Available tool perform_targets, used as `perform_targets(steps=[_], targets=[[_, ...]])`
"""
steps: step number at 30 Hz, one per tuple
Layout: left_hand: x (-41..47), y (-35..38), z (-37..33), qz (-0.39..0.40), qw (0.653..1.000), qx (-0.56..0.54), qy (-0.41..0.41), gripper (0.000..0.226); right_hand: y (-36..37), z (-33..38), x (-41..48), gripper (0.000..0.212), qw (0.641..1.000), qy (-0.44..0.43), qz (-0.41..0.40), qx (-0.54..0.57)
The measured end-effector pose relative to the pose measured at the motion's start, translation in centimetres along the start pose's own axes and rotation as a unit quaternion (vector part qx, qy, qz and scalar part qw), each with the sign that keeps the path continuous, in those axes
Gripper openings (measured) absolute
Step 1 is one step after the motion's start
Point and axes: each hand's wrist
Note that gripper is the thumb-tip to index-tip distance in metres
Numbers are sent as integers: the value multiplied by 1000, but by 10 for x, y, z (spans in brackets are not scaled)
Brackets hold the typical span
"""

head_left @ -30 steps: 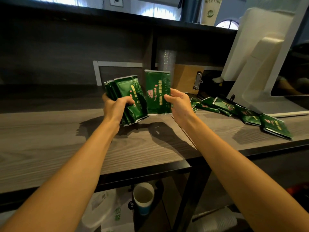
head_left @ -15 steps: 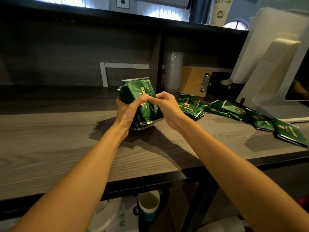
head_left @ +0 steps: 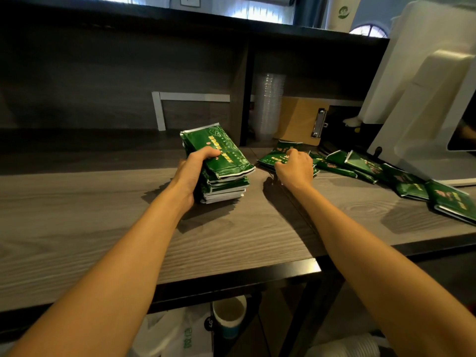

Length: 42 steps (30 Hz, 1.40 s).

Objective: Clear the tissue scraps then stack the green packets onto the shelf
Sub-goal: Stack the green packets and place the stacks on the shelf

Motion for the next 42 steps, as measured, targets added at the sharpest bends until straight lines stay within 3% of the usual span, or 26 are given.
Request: perform_targets(steps=[3, 5, 8, 13, 20, 22, 25, 27, 29, 34, 39, 42], targets=[[-4, 0, -1, -3, 1000, 3, -4, 34, 4, -1, -4, 61, 992, -23, 77, -92], [-4, -1, -1, -6, 1000, -1, -4, 34, 3, -2, -5, 54, 989, -34, 81, -117], [-4, -2, 0, -21, 1000, -6, 5, 37, -2, 0, -11, 37, 988, -105, 29, -111], [-5, -5, 0, -90, 995, -22, 44, 41, -9, 8, -23, 30, 974, -210, 10, -81], [-8, -11, -3, -193, 973, -21, 122, 74, -20, 19, -32, 19, 974, -188, -113, 58], [-8, -11, -1, -197, 968, 1, 153, 82, -23, 25, -39, 17, 957, -197, -166, 136], [-7, -10, 1, -199, 958, 63, 194, 101, -18, 40, -56, 20, 898, -328, -223, 193], [-8, -9, 2, -192, 950, 99, 224, 104, -14, 48, -65, 23, 864, -414, -227, 177], [-8, -9, 2, -175, 952, 97, 232, 100, -13, 50, -69, 27, 852, -456, -183, 179], [-9, -8, 2, -120, 973, -1, 197, 97, -14, 42, -67, 47, 872, -430, -32, 232], [-9, -9, -3, -138, 971, -25, 192, 76, -16, 42, -67, 39, 869, -395, 9, 298], [-10, -10, -6, -118, 970, 1, 212, 73, -15, 44, -63, 45, 900, -280, 11, 333]])
Point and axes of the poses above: each hand's wrist, its own x-axis towards the middle knuckle, its own y-axis out of the palm, z = x × y, and after that the axes turned 14 degrees about -z, right-handed
